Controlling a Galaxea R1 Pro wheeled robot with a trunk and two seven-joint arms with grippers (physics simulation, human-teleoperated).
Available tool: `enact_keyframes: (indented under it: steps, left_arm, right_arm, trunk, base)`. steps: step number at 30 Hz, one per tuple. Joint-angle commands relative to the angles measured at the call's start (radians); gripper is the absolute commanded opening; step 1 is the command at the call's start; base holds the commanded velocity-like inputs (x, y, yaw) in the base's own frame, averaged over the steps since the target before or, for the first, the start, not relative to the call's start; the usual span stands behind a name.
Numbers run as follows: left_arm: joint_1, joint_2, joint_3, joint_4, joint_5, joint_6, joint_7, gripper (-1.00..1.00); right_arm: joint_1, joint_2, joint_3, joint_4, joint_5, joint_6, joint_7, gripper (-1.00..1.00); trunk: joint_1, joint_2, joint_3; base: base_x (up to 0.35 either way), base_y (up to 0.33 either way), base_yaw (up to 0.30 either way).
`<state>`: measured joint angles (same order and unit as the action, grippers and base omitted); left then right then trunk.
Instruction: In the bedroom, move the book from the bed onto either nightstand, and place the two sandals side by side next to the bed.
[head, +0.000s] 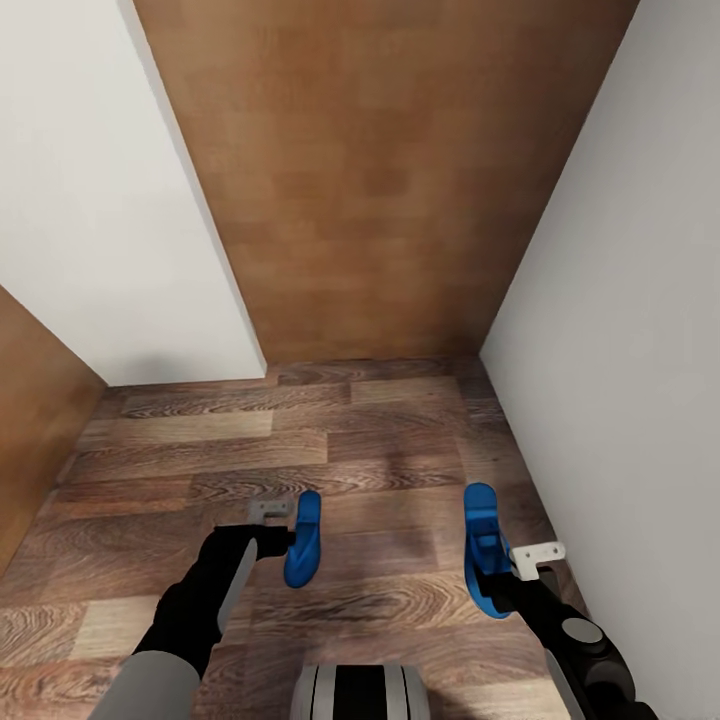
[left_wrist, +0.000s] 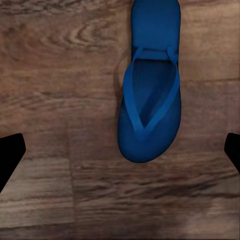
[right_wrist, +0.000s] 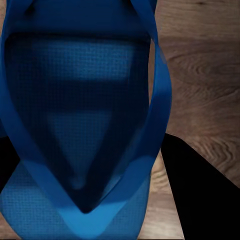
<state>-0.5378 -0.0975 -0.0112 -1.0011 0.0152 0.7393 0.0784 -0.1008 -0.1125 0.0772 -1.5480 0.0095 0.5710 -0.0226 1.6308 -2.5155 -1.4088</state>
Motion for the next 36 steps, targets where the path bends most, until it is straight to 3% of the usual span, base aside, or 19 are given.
enact_keyframes:
  steps: [1,5,6,7,8,11,12,17,21,28,33,36]
  left_arm:
    - [-0.003,0.0,-0.002,0.0,0.003,0.005,0.005,1.0]
    - [-0.053,0.003,-0.001,0.029,0.006,0.006,-0.001,1.0]
    - [-0.156,0.007,0.001,0.148,0.006,0.014,0.0,1.0]
    - [-0.176,0.008,0.001,0.176,0.005,0.016,0.0,1.0]
    - [-0.323,0.01,0.003,0.399,0.002,0.02,0.005,1.0]
    - [-0.331,0.008,0.003,0.412,0.011,0.02,0.007,1.0]
    - [-0.333,0.007,0.004,0.418,0.023,0.02,0.009,1.0]
    - [-0.333,0.003,0.007,0.42,0.028,0.018,0.009,1.0]
    - [-0.333,0.002,0.008,0.424,0.029,0.014,0.009,1.0]
    - [-0.333,0.001,0.007,0.426,0.029,0.005,0.009,1.0]
    - [-0.333,-0.002,0.007,0.424,0.031,0.003,0.009,1.0]
    - [-0.333,-0.002,0.007,0.419,0.031,-0.009,0.008,1.0]
  right_arm:
    - [0.0,-0.001,0.002,-0.001,0.001,0.006,-0.003,-1.0]
    - [0.0,0.001,0.002,-0.001,0.001,0.006,-0.004,-1.0]
    - [0.0,0.0,0.002,-0.001,0.002,0.006,-0.005,-1.0]
    - [0.0,-0.001,0.002,-0.001,0.002,0.006,-0.005,-1.0]
    - [0.0,-0.002,0.001,-0.001,0.002,0.016,-0.005,-1.0]
    - [-0.002,0.0,0.001,-0.001,0.002,0.079,-0.005,-1.0]
    - [-0.048,0.0,0.0,-0.001,0.001,0.221,-0.006,-1.0]
    - [-0.206,0.0,-0.001,0.0,0.0,0.421,-0.006,-1.0]
    - [-0.296,0.001,-0.001,0.001,0.001,0.469,-0.007,-1.0]
    - [-0.407,0.013,-0.001,0.038,0.005,0.476,-0.011,-1.0]
    - [-0.547,0.054,-0.001,0.185,0.006,0.476,-0.037,-1.0]
    - [-0.662,0.076,-0.001,0.308,0.001,0.476,-0.079,-1.0]
  trunk:
    - [0.0,-0.001,-0.005]
    - [0.002,-0.002,-0.02]
    - [0.002,-0.002,-0.024]
    - [0.003,-0.002,-0.028]
    - [0.003,-0.002,-0.032]
    - [0.005,-0.003,-0.043]
    - [0.005,-0.003,-0.047]
    - [0.007,-0.004,-0.067]
    - [0.009,-0.005,-0.082]
    - [0.012,-0.007,-0.109]
    - [0.015,-0.008,-0.128]
    - [0.016,-0.009,-0.14]
  base:
    - [0.0,0.0,0.0]
    - [0.0,0.0,0.0]
    - [0.0,0.0,0.0]
    - [0.0,0.0,0.0]
    - [0.0,0.0,0.0]
    - [0.0,0.0,0.0]
    - [0.0,0.0,0.0]
    - [0.0,0.0,0.0]
    - [0.0,0.0,0.0]
    - [0.0,0.0,0.0]
    - [0.0,0.0,0.0]
    - [0.0,0.0,0.0]
